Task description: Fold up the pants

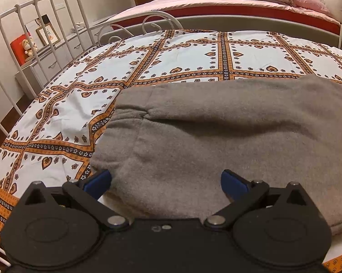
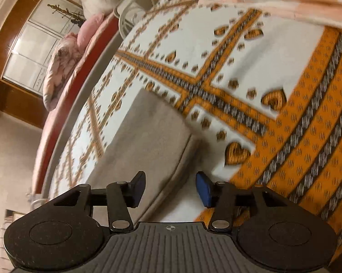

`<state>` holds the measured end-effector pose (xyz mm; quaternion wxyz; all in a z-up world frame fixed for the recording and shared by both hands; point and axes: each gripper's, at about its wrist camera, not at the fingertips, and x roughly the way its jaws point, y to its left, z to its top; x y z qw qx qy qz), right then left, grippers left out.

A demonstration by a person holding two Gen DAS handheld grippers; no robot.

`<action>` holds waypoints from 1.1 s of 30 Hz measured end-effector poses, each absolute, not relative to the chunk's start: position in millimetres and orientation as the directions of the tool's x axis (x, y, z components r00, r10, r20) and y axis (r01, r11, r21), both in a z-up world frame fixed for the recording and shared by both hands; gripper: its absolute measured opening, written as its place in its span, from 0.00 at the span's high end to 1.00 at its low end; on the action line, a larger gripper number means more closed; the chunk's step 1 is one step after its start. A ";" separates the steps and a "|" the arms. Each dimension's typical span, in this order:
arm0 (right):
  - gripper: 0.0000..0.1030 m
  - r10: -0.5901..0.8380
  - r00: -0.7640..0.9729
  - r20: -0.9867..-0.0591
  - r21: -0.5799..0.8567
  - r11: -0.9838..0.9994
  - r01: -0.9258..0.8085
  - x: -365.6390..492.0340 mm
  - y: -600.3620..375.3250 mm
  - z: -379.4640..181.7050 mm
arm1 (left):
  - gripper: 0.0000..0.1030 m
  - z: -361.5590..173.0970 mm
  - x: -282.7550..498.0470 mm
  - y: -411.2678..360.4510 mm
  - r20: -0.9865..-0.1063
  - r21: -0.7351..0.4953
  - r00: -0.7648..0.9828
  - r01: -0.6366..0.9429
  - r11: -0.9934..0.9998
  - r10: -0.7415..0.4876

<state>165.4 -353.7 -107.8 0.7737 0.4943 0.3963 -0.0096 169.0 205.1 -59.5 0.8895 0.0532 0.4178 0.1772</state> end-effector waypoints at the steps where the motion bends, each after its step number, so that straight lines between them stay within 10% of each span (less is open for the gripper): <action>1: 0.51 0.404 0.677 -0.615 0.770 0.494 0.405 163.6 -352.4 -109.6 | 0.06 -59.4 169.1 204.6 -0.724 0.245 0.587 -0.271 0.931 0.362; 33: 0.43 0.343 0.739 -0.580 0.787 0.469 0.400 146.9 -350.3 -96.5 | 0.07 -48.8 193.1 35.6 -0.789 0.066 0.614 0.082 0.994 0.002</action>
